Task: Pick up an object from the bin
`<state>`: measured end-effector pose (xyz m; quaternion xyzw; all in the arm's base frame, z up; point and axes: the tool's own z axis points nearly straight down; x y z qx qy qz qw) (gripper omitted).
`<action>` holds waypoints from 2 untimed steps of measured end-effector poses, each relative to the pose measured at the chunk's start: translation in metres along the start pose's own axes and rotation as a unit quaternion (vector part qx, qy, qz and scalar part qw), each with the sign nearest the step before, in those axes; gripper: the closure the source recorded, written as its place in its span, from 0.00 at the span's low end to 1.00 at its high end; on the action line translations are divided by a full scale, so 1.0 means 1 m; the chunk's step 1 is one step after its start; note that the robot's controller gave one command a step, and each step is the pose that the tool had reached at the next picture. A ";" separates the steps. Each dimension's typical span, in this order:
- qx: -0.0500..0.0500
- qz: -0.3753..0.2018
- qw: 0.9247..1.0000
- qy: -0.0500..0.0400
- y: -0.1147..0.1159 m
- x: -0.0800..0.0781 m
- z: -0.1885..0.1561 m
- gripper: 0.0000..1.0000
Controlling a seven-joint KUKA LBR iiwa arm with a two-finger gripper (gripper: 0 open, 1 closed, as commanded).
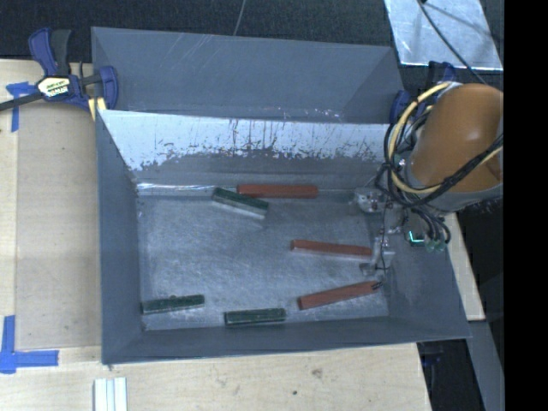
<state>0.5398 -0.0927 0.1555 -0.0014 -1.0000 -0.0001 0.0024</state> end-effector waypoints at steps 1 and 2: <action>0.001 -0.001 1.000 -0.004 0.000 -0.002 -0.004 0.00; 0.001 -0.012 1.000 -0.001 -0.024 -0.006 0.076 0.00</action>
Offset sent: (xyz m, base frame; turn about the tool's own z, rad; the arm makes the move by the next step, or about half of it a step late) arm -0.0213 -0.0454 -0.0838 -0.0132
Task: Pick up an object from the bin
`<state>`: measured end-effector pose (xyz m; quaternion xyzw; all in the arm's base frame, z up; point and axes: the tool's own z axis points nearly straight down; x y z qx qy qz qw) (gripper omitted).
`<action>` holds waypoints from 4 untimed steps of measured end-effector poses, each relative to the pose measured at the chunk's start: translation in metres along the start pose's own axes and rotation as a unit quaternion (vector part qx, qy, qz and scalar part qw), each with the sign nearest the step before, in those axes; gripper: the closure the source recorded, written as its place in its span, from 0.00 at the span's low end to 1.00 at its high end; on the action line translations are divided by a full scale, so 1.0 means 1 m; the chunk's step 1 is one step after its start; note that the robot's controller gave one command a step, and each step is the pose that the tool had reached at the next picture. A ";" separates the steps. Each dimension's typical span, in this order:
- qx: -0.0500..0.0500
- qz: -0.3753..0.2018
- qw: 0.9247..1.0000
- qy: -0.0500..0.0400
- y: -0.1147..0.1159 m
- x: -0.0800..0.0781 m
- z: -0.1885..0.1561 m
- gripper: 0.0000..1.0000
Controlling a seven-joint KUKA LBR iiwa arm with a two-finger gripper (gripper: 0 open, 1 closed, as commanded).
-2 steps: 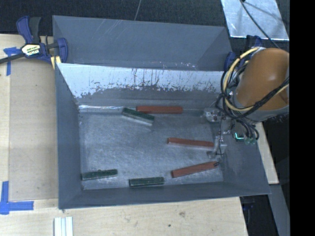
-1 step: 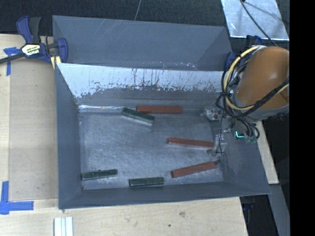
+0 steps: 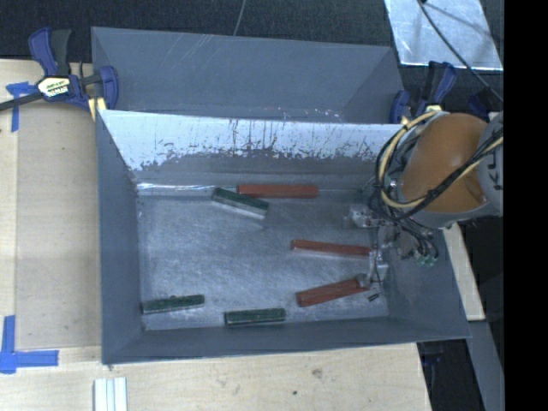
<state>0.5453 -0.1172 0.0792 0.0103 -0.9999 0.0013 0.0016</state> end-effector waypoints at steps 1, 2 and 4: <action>-0.002 -0.014 1.000 -0.004 0.022 -0.029 0.009 0.00; -0.002 0.314 0.949 -0.006 0.051 -0.032 0.007 1.00; -0.001 0.302 0.953 -0.002 0.070 -0.048 -0.151 1.00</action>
Offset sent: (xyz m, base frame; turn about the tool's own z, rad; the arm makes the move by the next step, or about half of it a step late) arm 0.0292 0.0522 -0.0092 0.6409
